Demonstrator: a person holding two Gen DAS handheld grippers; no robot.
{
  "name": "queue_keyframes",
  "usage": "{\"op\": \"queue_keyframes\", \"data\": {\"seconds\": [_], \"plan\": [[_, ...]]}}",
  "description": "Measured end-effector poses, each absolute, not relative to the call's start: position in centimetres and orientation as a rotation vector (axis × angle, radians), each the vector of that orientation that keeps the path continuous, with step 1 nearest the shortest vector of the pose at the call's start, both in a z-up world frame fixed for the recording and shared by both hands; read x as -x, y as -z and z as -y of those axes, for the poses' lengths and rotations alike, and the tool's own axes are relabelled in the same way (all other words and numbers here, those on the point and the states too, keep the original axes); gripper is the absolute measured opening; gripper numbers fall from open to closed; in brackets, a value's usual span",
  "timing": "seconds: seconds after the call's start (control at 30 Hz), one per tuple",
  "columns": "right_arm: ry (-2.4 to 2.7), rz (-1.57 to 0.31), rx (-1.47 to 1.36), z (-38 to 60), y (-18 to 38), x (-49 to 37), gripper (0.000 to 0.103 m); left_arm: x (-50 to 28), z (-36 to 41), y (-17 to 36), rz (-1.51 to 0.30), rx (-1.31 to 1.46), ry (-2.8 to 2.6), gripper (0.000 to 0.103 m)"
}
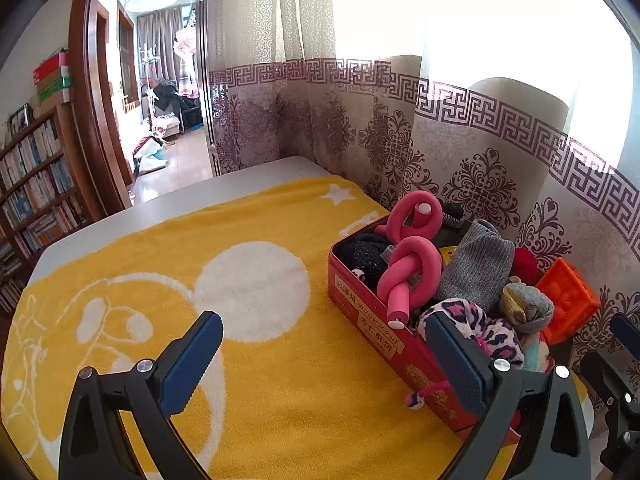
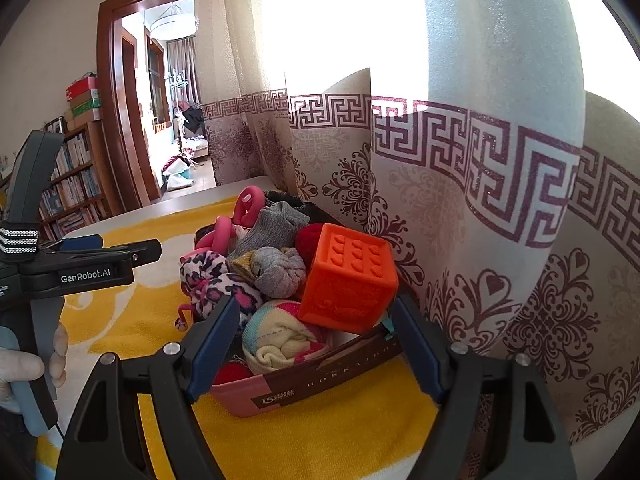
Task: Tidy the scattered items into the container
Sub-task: 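Open both tools and withdraw them from the tin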
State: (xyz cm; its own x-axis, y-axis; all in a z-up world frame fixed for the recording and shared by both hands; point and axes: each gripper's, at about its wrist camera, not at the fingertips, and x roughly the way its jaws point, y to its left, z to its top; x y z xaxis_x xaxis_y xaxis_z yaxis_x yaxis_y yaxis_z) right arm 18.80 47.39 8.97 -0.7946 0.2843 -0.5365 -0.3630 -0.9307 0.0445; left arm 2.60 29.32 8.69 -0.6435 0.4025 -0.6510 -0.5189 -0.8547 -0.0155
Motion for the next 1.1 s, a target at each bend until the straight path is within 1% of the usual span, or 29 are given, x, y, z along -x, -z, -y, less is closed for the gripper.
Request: {"op": "queue_keyframes", "data": {"seconds": [0.23, 0.5, 0.8, 0.97, 1.1], "plan": [[-2.692, -0.197, 0.763, -46.4, -9.2, -19.5, 0.082, -4.6, -28.9, -9.7, -0.272, 0.867, -2.482, 0.103], [-2.702, -0.185, 0.732, -45.6, -9.8, -20.7, 0.082, -5.7, -28.3, -9.9, -0.174, 0.933, -2.412, 0.103], [-2.714, -0.189, 0.699, -45.3, -10.2, -21.8, 0.082, -7.8, -28.7, -11.2, -0.234, 0.895, -2.42, 0.103], [-2.714, -0.197, 0.673, -45.4, -10.3, -22.4, 0.082, -8.8, -29.7, -11.1, -0.221, 0.929, -2.343, 0.103], [-2.71, -0.208, 0.668, -45.6, -10.3, -22.8, 0.082, -9.9, -30.2, -10.8, -0.277, 0.905, -2.362, 0.103]]}}
